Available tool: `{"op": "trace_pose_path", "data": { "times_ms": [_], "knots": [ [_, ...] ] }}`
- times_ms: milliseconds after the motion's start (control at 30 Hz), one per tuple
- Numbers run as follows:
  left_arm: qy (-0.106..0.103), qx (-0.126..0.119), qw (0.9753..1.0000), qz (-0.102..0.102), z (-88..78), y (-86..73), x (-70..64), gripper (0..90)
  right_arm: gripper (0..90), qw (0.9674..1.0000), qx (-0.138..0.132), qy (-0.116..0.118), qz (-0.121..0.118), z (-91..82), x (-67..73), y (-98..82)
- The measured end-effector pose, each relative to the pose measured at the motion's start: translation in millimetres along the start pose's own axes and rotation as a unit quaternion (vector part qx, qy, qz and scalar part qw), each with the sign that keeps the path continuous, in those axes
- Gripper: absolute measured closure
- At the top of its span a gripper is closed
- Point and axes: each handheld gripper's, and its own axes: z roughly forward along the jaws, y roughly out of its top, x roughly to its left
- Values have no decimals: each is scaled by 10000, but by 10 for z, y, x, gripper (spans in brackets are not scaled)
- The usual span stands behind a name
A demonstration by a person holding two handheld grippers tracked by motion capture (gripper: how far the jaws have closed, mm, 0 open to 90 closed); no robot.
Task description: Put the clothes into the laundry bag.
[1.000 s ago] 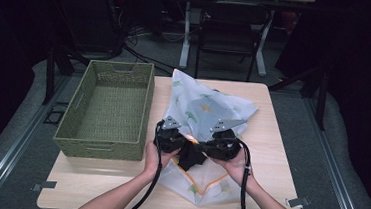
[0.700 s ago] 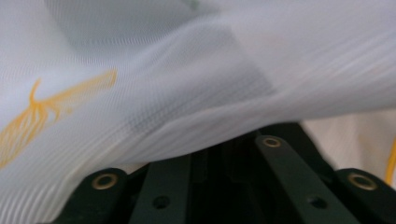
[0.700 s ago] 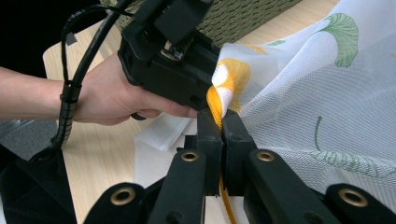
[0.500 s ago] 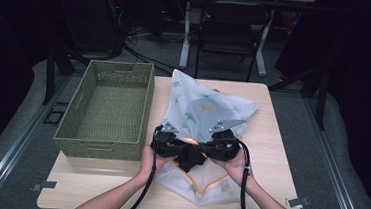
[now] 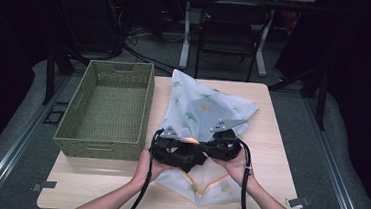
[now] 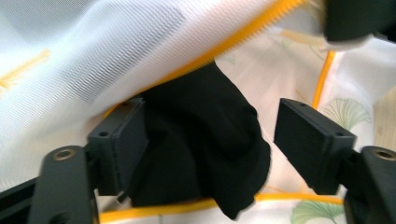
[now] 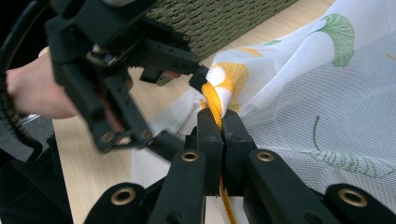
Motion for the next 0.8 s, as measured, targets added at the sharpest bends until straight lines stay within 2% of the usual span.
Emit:
{"op": "trace_pose_path", "data": {
  "times_ms": [67,133,167,233,300,400,467,500,600,667,733,800],
  "knots": [
    [139,241,9996,35,77,-68,-33,233,883,10000,14,-4,1,1,-6,-4],
    [133,385,9992,39,163,-128,-36,266,883,10000,13,-15,28,3,-14,-8],
    [177,518,9985,99,199,-146,-31,301,884,10000,20,-12,41,5,-16,-9],
    [158,576,9982,50,277,-175,-34,376,884,10000,26,-12,36,9,-18,-12],
    [267,691,9972,104,345,-196,-44,511,884,10000,38,17,39,12,-9,-11],
    [427,532,9976,74,376,-216,-13,719,885,10000,37,53,29,16,2,-10],
    [552,311,9980,-29,369,-212,15,785,885,10000,19,70,43,14,14,-6],
    [610,252,9978,6,358,-199,20,793,886,10000,-8,76,29,12,16,-3],
    [816,-220,9963,-125,298,-116,60,799,886,9999,-89,127,36,-3,23,9],
    [1027,-559,9930,-182,270,-63,77,799,887,9997,-152,192,77,-27,31,22],
    [1146,-826,9894,-328,265,-37,86,799,887,9992,-221,309,138,-48,28,30],
    [1151,-777,9895,-411,315,-43,108,795,887,9990,-238,338,167,-57,23,28]
  ]
}}
